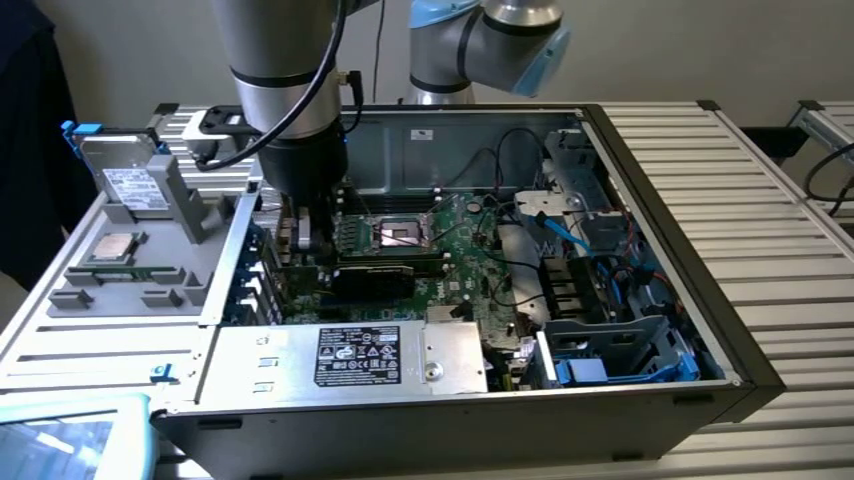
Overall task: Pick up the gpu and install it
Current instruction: 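Press down on the gpu until it lock into place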
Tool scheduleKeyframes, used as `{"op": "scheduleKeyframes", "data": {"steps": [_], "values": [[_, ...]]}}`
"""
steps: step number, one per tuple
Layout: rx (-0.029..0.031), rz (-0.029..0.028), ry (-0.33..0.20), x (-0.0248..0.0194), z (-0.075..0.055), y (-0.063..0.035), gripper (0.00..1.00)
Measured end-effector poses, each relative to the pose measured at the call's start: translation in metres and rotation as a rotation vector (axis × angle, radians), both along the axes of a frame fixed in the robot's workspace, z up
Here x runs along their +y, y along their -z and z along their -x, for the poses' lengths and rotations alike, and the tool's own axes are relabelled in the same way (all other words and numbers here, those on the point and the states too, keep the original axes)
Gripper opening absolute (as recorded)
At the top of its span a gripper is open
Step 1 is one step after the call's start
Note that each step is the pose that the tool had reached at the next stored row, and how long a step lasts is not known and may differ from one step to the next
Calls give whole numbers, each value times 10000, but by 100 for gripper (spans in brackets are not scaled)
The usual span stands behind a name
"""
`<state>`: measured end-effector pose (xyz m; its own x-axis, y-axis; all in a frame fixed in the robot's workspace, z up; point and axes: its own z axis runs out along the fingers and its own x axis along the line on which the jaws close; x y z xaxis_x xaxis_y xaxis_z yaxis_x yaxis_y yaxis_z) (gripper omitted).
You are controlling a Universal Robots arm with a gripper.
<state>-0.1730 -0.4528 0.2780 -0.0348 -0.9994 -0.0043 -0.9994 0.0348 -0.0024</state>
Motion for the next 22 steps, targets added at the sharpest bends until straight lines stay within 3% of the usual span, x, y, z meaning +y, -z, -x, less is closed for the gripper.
{"op": "scheduleKeyframes", "data": {"steps": [22], "values": [[3, -30, -2, -1, -1, 144, 12]]}}
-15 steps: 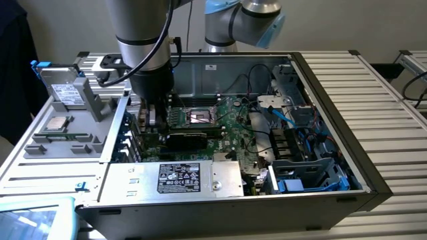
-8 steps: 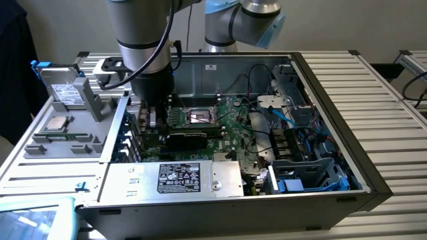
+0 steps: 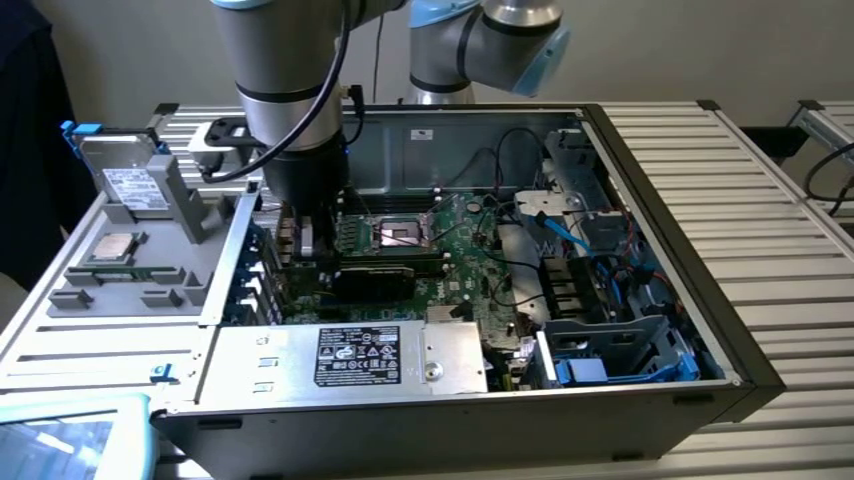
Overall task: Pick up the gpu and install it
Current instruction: 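Press down on the gpu until it lock into place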
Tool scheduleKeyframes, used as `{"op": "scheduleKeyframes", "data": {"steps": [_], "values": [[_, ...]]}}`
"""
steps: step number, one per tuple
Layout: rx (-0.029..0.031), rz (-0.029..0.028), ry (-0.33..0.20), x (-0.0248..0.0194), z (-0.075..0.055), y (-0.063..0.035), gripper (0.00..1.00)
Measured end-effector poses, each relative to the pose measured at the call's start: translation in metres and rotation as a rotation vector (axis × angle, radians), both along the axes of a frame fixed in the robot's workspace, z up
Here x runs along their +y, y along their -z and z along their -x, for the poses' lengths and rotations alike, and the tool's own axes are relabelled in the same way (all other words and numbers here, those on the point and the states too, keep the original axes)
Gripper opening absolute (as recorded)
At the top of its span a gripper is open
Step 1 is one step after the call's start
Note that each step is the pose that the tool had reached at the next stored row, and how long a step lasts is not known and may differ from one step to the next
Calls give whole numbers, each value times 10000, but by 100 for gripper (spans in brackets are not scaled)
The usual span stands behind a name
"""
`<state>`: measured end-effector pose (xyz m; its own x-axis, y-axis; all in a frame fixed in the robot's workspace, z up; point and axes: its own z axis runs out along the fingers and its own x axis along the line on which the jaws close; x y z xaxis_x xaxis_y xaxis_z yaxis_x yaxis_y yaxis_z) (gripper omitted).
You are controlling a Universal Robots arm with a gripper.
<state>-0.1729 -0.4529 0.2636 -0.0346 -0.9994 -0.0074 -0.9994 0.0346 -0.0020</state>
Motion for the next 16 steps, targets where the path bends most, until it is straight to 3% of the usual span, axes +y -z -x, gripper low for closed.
{"op": "scheduleKeyframes", "data": {"steps": [5, 8, 11, 16], "values": [[4, -7, 3, 1, 1, 13, 12], [10, -29, 6, 5, 2, -30, 12], [31, -3, 3, 3, 1, -115, 12], [72, 21, 1, 3, -22, -154, 12]]}}
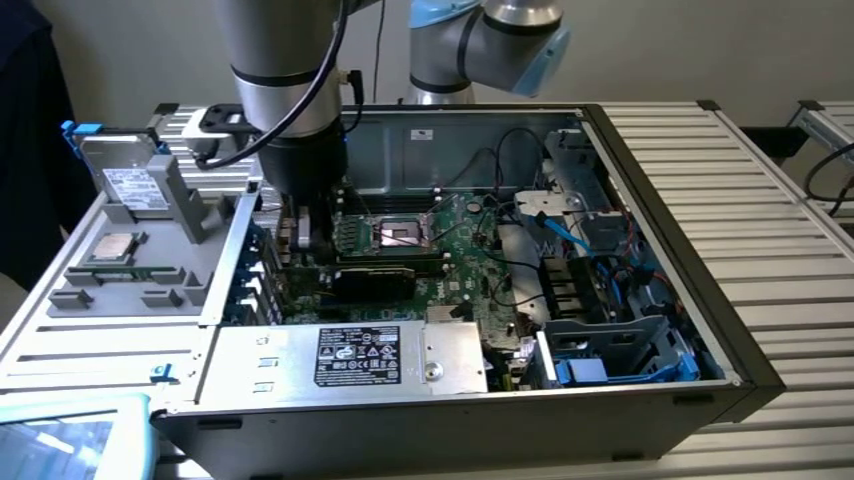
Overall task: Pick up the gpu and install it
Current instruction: 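Press down on the gpu until it lock into place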
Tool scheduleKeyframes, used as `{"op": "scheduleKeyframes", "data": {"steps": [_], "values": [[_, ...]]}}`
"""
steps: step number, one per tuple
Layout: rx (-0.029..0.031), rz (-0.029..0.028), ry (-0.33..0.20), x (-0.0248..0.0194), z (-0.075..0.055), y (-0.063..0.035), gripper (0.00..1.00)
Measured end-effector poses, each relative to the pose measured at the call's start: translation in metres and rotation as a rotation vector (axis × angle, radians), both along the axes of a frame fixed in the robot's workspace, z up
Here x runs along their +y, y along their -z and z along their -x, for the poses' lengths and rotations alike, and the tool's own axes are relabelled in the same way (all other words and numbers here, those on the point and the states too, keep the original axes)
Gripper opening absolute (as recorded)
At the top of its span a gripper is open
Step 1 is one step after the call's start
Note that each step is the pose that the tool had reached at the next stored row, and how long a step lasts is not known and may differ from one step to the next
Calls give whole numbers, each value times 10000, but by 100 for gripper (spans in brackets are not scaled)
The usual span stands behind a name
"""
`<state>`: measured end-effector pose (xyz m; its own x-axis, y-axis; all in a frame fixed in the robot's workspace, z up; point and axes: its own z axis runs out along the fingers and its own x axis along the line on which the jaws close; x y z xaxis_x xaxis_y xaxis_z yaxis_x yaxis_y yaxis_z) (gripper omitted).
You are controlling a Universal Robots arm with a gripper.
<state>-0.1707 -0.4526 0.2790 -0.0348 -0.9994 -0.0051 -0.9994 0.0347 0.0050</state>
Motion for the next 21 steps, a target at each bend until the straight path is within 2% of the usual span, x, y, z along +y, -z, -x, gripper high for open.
{"op": "scheduleKeyframes", "data": {"steps": [9, 18, 21], "values": [[181, 1, 2, -6, -351, -20, 12], [403, 2, 1, -7, -683, -22, 12], [512, 2, 1, -37, -730, -22, 12]]}}
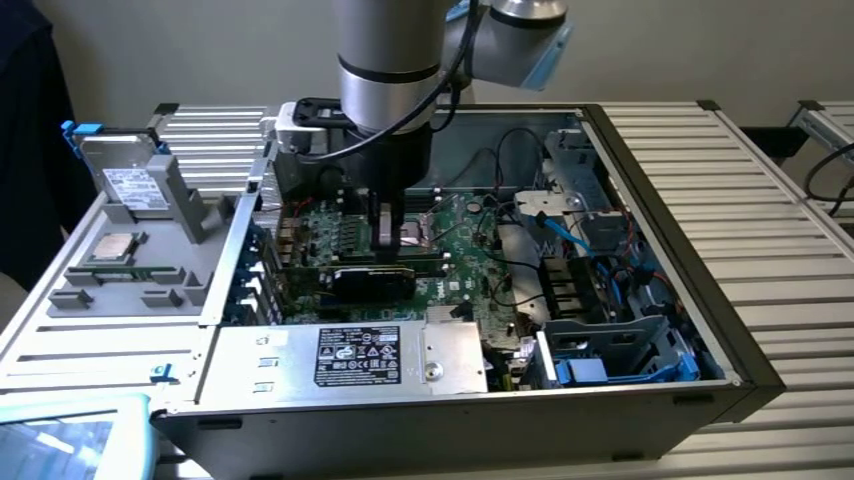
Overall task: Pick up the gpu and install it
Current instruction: 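Press down on the gpu until it lock into place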
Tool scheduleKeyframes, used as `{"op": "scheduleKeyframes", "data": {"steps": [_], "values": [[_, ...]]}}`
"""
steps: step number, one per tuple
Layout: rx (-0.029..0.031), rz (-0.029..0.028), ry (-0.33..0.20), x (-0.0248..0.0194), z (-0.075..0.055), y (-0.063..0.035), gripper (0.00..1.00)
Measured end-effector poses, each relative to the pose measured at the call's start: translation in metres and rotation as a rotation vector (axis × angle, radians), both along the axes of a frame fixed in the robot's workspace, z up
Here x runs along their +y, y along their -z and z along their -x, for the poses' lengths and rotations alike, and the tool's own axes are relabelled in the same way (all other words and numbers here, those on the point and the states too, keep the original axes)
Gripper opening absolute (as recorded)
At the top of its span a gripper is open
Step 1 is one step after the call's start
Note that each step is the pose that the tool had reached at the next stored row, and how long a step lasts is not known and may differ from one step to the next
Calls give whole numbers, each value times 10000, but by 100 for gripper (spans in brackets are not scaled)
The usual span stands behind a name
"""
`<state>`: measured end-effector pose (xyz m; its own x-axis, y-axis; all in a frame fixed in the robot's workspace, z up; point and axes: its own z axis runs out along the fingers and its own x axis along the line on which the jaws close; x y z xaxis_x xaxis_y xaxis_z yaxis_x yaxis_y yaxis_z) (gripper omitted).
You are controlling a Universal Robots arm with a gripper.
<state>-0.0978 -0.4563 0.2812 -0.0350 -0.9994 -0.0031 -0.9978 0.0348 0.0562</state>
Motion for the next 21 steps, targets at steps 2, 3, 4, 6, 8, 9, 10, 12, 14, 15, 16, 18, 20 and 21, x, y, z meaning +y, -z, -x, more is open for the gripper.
{"op": "scheduleKeyframes", "data": {"steps": [2, 3, 4, 6, 8, 9, 10, 12, 14, 15, 16, 18, 20, 21], "values": [[25, -2, 0, -8, -11, 1, 12], [27, -1, 1, -8, -14, 1, 12], [29, 0, 1, -9, -14, 0, 12], [29, 0, 2, -8, -14, 3, 12], [29, -1, 1, -9, -15, 29, 12], [31, -1, 1, -9, -15, 41, 12], [33, -2, 0, -9, -16, 53, 12], [40, -1, 0, -9, -19, 72, 12], [47, 0, 0, -9, -22, 88, 12], [50, 0, 1, -9, -23, 96, 12], [52, -2, 1, -8, -25, 105, 12], [60, -1, 1, -9, -27, 119, 12], [67, 1, 1, -9, -27, 127, 12], [71, 3, 1, -9, -27, 127, 12]]}}
